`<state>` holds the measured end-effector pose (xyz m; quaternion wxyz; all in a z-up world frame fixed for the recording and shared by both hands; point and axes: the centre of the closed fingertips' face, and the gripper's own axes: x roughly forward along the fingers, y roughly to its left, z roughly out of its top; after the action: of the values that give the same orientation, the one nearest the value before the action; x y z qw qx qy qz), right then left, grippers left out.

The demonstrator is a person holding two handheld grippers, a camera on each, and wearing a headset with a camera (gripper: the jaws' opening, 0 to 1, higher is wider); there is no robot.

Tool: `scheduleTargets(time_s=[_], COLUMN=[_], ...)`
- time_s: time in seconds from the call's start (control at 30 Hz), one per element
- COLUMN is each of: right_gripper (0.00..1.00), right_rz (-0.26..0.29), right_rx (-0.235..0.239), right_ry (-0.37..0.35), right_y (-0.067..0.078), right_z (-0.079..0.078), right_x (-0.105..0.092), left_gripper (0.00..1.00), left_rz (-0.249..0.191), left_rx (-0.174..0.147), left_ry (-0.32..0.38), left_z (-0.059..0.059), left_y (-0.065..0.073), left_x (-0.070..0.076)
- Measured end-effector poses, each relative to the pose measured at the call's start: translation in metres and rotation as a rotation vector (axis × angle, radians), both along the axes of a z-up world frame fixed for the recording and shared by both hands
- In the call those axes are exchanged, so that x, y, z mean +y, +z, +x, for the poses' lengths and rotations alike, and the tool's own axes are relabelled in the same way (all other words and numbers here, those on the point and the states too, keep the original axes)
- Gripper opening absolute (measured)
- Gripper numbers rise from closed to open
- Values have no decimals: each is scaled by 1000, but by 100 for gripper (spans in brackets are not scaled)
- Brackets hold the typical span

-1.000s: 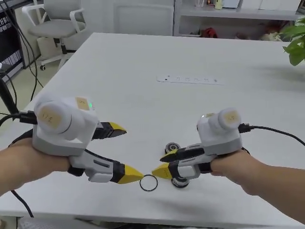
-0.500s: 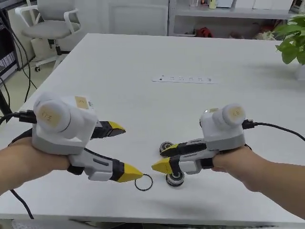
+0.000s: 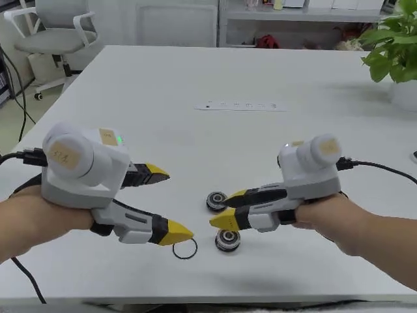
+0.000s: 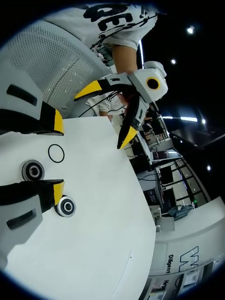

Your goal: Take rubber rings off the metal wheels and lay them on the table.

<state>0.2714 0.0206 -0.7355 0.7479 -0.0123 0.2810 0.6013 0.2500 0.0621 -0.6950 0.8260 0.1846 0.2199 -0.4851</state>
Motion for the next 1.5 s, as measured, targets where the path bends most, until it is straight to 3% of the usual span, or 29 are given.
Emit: scheduleTargets(time_s=[0.8,1.5], right_gripper=[35,33], right_rz=[1,-44], right_rx=[-28,-34], right_ry=[-28,-6], right_y=[6,-12], right_z=[9,9], right_x=[-26,-40], left_gripper=[66,63], left_rz=[6,4], left_rx=[6,44], left_ry=[-23,-28], left_z=[12,22], left_y=[-4,-20], left_x=[-21,-32])
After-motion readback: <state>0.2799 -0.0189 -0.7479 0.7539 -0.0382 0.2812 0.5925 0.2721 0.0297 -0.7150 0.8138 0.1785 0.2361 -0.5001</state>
